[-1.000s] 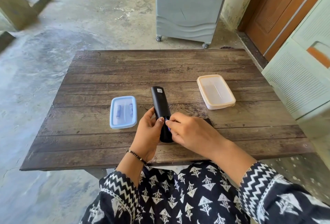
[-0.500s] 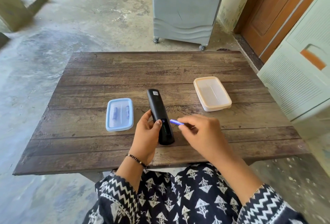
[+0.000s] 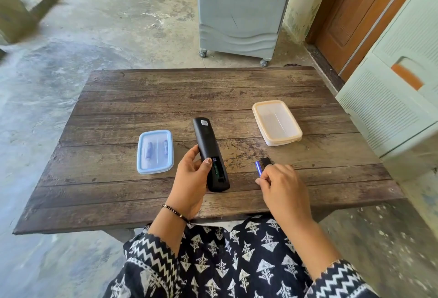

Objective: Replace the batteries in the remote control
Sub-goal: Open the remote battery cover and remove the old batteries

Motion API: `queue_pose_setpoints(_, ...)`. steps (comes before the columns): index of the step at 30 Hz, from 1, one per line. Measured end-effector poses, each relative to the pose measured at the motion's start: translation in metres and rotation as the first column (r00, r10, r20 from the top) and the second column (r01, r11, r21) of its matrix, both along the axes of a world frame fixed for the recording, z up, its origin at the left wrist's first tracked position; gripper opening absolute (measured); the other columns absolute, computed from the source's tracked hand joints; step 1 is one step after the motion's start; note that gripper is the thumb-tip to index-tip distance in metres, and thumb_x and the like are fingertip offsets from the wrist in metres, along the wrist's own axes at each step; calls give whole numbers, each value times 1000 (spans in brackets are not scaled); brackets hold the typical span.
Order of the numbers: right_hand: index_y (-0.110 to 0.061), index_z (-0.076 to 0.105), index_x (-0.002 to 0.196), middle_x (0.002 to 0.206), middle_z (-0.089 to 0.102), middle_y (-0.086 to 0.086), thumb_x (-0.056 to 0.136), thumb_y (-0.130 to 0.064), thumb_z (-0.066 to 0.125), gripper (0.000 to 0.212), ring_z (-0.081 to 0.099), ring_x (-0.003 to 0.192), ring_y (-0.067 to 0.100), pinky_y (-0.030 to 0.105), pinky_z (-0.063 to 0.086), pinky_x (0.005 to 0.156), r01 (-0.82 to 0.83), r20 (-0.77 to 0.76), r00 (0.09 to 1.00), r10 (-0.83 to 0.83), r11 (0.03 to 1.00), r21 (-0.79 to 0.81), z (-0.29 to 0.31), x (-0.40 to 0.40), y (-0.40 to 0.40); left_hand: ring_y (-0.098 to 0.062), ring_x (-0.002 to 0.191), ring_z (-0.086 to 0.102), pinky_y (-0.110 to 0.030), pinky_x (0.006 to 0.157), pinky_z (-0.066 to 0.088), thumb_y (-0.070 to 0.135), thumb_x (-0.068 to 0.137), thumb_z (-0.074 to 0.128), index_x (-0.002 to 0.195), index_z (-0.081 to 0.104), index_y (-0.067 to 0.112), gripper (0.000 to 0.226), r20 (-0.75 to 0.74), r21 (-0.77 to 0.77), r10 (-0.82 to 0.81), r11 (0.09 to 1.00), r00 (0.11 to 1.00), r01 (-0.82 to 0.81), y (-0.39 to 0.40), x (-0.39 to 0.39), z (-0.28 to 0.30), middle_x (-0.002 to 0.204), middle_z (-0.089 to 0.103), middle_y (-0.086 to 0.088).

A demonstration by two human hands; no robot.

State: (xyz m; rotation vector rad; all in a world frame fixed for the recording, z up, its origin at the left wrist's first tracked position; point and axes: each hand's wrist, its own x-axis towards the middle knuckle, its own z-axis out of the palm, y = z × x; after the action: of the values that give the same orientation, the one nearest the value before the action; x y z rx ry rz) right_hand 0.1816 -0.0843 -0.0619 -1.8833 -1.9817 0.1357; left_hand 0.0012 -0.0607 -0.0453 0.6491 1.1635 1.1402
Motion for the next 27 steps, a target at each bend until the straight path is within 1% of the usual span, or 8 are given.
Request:
queue_pose_setpoints(4, -13, 65, 76, 76, 58, -2, 76, -18, 73, 9, 53, 72, 15, 23, 41, 55, -36, -137, 990, 38, 999, 18, 10, -5, 3, -28, 95, 61, -61, 94, 45, -3, 93, 41, 126, 45, 13, 37, 41, 26, -9, 1000, 999, 8, -1, 1, 2, 102, 64, -13)
queue_pose_setpoints(8, -17, 69, 93, 84, 64, -6, 81, -12, 67, 13, 58, 72, 4, 8, 44, 64, -72, -522, 849, 79, 997, 33, 28, -31, 2, -27, 103, 61, -56, 93, 47, -3, 93, 41, 134, 41, 18, 45, 51, 121, 6, 993, 999, -12, -4, 3, 3, 104, 67, -9)
queue_pose_setpoints(11, -22, 67, 94, 90, 69, -2, 86, -8, 61, 18, 64, 81, 8, 20, 53, 76, -13, -845, 505, -178, 977, -213, 26, -52, -1, -16, 100, 63, -40, 91, 51, -7, 92, 41, 126, 44, 30, 50, -44, 309, 59, 950, 997, -43, -5, 4, 7, 106, 68, 0)
queue_pose_setpoints(13, -16, 66, 93, 91, 69, 4, 88, -3, 56, 18, 65, 82, 16, 29, 56, 79, -56, -919, 180, -350, 929, -365, 24, -62, -2, -11, 100, 62, -38, 92, 51, -9, 92, 41, 123, 43, 35, 54, -139, 387, 99, 921, 985, -38, -5, 6, 6, 108, 67, 4)
queue_pose_setpoints(15, -6, 65, 98, 91, 68, 9, 89, -1, 54, 15, 65, 80, 16, 28, 57, 78, -97, -909, -8, -416, 905, -414, 25, -67, 0, -9, 99, 62, -37, 91, 51, -9, 92, 40, 122, 42, 38, 55, -180, 413, 113, 910, 977, -29, -3, 8, 6, 108, 65, 4)
queue_pose_setpoints(18, -2, 64, 106, 98, 69, 12, 86, 0, 58, 20, 65, 79, 15, 24, 57, 74, -87, -910, 44, -412, 906, -414, 25, -72, 0, -5, 90, 63, -30, 84, 51, -7, 92, 40, 119, 43, 38, 53, -173, 371, 133, 927, 976, -61, -1, 8, 6, 103, 66, 5)
queue_pose_setpoints(22, -10, 67, 101, 88, 69, 4, 86, -6, 61, 17, 64, 78, 11, 28, 55, 77, 11, -904, 171, -391, 919, -395, 20, -72, 2, -12, 86, 63, -41, 86, 51, -5, 93, 42, 121, 42, 30, 45, -99, 257, 135, 961, 986, -106, 1, 6, 9, 101, 67, -2)
queue_pose_setpoints(27, -7, 67, 104, 98, 71, 4, 93, -2, 47, 24, 68, 91, 12, 26, 53, 84, -42, -934, 80, -349, 935, -353, 24, -78, 5, -11, 75, 61, -32, 70, 52, -7, 90, 46, 108, 48, 40, 49, -176, 238, 47, 971, 983, -3, -4, 9, 12, 92, 68, -3)
